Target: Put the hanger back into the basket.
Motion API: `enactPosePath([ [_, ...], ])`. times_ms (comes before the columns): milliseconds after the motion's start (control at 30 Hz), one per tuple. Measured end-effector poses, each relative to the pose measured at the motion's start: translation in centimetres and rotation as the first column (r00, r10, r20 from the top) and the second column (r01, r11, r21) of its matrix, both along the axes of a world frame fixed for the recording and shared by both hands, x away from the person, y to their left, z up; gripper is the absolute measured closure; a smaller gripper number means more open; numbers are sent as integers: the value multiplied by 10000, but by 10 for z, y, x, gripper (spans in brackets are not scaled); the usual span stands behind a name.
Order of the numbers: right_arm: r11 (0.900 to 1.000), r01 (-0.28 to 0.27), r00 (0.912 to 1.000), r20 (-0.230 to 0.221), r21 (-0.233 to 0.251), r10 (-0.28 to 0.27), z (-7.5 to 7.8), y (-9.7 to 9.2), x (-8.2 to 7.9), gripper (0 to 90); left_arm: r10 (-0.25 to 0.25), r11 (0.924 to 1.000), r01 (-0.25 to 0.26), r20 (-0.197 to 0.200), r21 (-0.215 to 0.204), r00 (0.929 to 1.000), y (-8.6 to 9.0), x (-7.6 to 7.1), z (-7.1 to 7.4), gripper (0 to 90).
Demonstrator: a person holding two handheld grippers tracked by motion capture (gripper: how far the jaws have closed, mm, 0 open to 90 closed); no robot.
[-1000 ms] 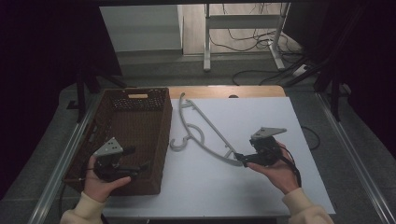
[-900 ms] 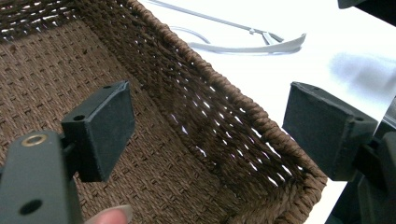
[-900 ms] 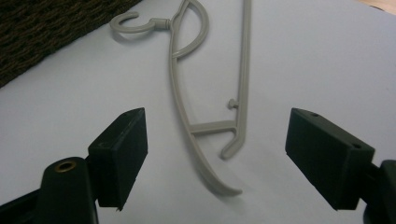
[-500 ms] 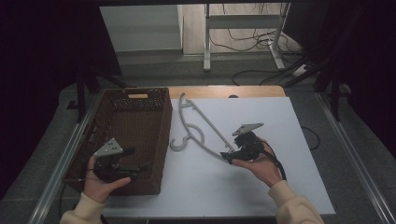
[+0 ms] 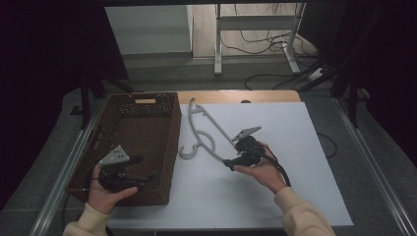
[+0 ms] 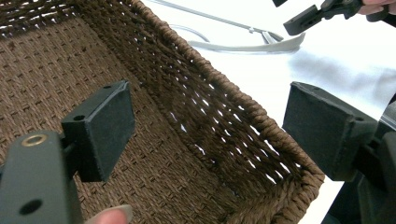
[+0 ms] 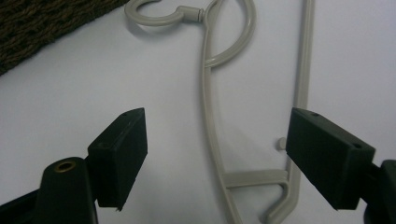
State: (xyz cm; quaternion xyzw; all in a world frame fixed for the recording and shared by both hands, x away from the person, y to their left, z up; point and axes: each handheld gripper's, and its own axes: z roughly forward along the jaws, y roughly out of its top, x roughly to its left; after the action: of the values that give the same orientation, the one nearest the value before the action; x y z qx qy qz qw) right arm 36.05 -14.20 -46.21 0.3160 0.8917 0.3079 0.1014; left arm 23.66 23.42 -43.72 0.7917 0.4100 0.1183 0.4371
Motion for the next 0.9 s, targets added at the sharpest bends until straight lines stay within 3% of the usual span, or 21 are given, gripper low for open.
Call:
enactPosePath([
  [700,9962,-295,9972,-711,-823,237,-22,24,16,232,-4,10000,4,81,12,10000,0,-2,2,165],
  [900,9867,-452,9942,-1030,-1562,293,-34,32,22,330,15,10000,-15,47,33,10000,1,-1,1,165],
])
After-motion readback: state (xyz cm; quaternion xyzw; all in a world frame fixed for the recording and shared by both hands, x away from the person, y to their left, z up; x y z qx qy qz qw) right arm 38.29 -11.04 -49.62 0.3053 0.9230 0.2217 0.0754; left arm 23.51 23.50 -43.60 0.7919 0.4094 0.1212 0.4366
